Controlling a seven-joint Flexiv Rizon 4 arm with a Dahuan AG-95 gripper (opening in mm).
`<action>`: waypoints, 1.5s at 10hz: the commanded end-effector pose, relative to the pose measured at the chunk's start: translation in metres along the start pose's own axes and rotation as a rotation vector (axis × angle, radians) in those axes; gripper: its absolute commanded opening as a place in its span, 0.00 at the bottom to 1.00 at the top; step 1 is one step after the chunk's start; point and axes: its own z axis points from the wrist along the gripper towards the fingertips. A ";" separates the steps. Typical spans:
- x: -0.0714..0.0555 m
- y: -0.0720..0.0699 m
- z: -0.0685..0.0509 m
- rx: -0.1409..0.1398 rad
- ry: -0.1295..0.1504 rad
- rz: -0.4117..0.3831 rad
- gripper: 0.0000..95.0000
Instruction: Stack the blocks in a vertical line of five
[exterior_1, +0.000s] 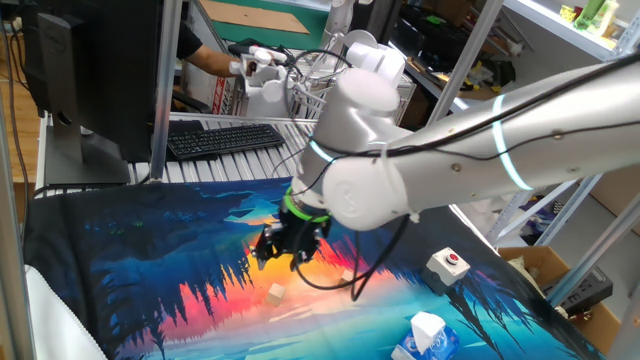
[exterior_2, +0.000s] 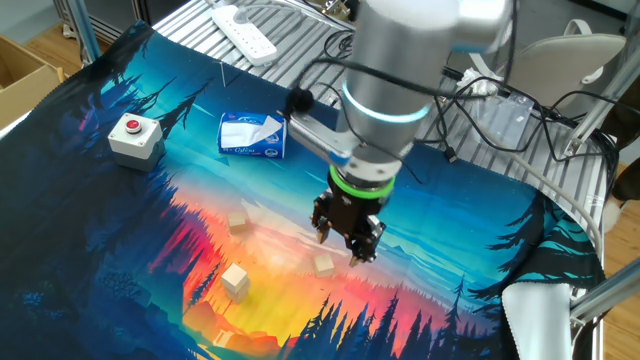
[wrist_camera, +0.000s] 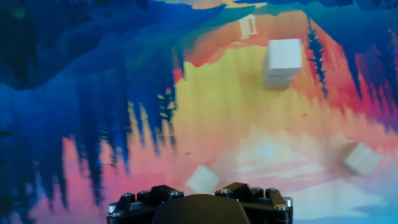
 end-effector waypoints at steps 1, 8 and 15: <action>-0.003 0.000 0.004 0.010 0.000 -0.013 0.60; -0.005 -0.003 0.016 0.016 -0.008 0.004 0.60; -0.009 -0.016 0.021 -0.042 -0.003 0.198 0.60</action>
